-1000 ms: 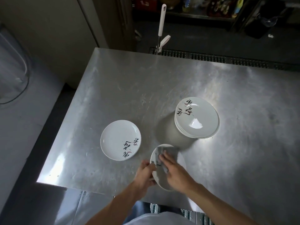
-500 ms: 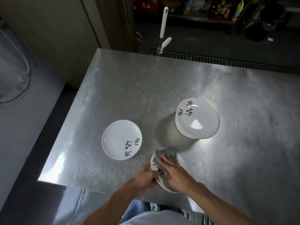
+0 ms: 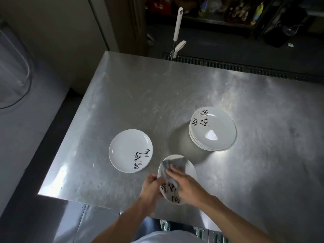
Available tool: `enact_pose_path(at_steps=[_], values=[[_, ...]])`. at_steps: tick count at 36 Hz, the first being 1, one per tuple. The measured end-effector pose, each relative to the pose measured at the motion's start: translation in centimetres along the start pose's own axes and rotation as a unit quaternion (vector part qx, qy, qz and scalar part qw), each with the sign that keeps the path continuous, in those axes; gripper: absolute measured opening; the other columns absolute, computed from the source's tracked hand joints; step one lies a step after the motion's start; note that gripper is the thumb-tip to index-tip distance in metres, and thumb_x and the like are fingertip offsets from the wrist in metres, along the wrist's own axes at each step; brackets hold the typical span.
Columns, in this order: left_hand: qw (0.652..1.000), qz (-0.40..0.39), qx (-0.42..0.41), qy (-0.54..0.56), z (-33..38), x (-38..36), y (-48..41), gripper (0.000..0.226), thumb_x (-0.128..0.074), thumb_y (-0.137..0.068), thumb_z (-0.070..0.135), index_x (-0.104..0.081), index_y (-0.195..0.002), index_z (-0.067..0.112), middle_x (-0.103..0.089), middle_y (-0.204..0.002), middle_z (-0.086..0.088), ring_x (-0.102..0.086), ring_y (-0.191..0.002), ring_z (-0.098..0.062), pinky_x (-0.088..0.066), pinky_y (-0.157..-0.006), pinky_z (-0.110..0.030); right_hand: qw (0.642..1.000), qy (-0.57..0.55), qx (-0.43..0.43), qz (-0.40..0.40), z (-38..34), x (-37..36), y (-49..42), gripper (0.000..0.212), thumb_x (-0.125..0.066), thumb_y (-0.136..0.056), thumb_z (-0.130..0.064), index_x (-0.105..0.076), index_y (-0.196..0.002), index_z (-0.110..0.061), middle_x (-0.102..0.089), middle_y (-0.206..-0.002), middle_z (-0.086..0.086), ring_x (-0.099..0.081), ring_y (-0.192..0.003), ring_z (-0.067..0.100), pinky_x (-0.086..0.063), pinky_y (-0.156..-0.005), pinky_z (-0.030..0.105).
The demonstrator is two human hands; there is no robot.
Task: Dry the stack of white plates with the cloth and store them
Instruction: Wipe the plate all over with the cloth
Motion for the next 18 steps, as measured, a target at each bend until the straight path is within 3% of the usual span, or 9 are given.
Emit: enact_pose_path(at_steps=[3,5,8,11,14,16,18], values=[[0.999,-0.042,0.006,-0.017,0.1,0.0,-0.1,0.057,-0.064,-0.064,0.007,-0.054,-0.119,0.017,-0.074,-0.093,-0.014,-0.072,-0.081,-0.029,-0.059,-0.071,-0.043,0.995,0.004,0.085,-0.047,-0.8,-1.1,0.8,0.062,-0.054,-0.098,-0.007,-0.037,-0.155,-0.025,-0.016,-0.165,-0.011,-0.007,-0.153,0.004,-0.014,-0.124,0.024],[0.996,-0.083,0.011,-0.024,-0.1,0.0,0.0,0.07,-0.063,-0.061,0.002,-0.054,-0.125,0.03,-0.077,-0.094,-0.014,-0.075,-0.081,-0.029,-0.061,-0.068,-0.042,0.997,0.029,0.067,-0.014,-0.1,-0.1,0.4,0.059,-0.051,-0.099,-0.005,-0.039,-0.153,-0.023,-0.017,-0.164,-0.006,-0.007,-0.153,0.011,-0.011,-0.125,0.026],[0.994,-0.103,0.013,-0.039,0.0,0.1,0.0,0.077,-0.062,-0.06,0.0,-0.057,-0.128,0.035,-0.076,-0.091,-0.012,-0.075,-0.079,-0.029,-0.061,-0.068,-0.039,0.992,0.109,-0.027,0.054,1.1,1.8,0.0,0.062,-0.05,-0.097,-0.001,-0.035,-0.155,-0.018,-0.018,-0.166,0.008,-0.01,-0.154,0.027,-0.008,-0.127,0.044],[0.989,-0.129,0.006,-0.069,0.6,-0.6,0.4,0.078,-0.064,-0.068,-0.003,-0.055,-0.134,0.036,-0.075,-0.102,-0.016,-0.073,-0.087,-0.031,-0.061,-0.075,-0.043,0.993,0.099,0.059,0.014,-0.7,0.4,0.2,0.058,-0.048,-0.097,-0.006,-0.036,-0.154,-0.01,-0.024,-0.164,0.012,-0.015,-0.153,0.028,-0.001,-0.125,0.031],[0.986,-0.138,0.001,-0.093,0.7,-0.7,0.7,0.071,-0.056,-0.085,-0.014,-0.05,-0.141,0.029,-0.071,-0.114,-0.024,-0.073,-0.094,-0.034,-0.062,-0.081,-0.047,0.994,0.05,0.099,-0.011,-1.2,0.1,0.6,0.064,-0.052,-0.096,-0.002,-0.034,-0.156,-0.016,-0.024,-0.164,0.001,-0.014,-0.15,0.009,-0.014,-0.12,0.018],[0.984,-0.152,0.004,-0.096,0.8,-0.7,1.1,0.075,-0.053,-0.085,-0.015,-0.052,-0.138,0.038,-0.072,-0.113,-0.024,-0.073,-0.095,-0.035,-0.061,-0.083,-0.048,0.996,0.069,0.05,0.03,-0.1,1.1,0.2,0.07,-0.049,-0.094,0.002,-0.029,-0.158,-0.021,-0.022,-0.165,0.0,-0.015,-0.152,0.014,-0.026,-0.121,0.024],[0.983,-0.16,0.003,-0.087,0.8,-0.8,1.3,0.075,-0.054,-0.082,-0.013,-0.054,-0.134,0.04,-0.074,-0.107,-0.02,-0.073,-0.092,-0.033,-0.061,-0.082,-0.047,0.992,0.123,0.027,0.027,-0.2,1.1,0.1,0.064,-0.049,-0.095,-0.008,-0.031,-0.156,-0.014,-0.024,-0.163,0.008,-0.023,-0.151,0.026,-0.02,-0.124,0.037]])
Point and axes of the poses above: each hand's wrist, its own y-axis away from the middle knuckle, its own x-axis out of the back of the hand, z = x × y, the point moved 5 cm from there along -y, towards the middle knuckle
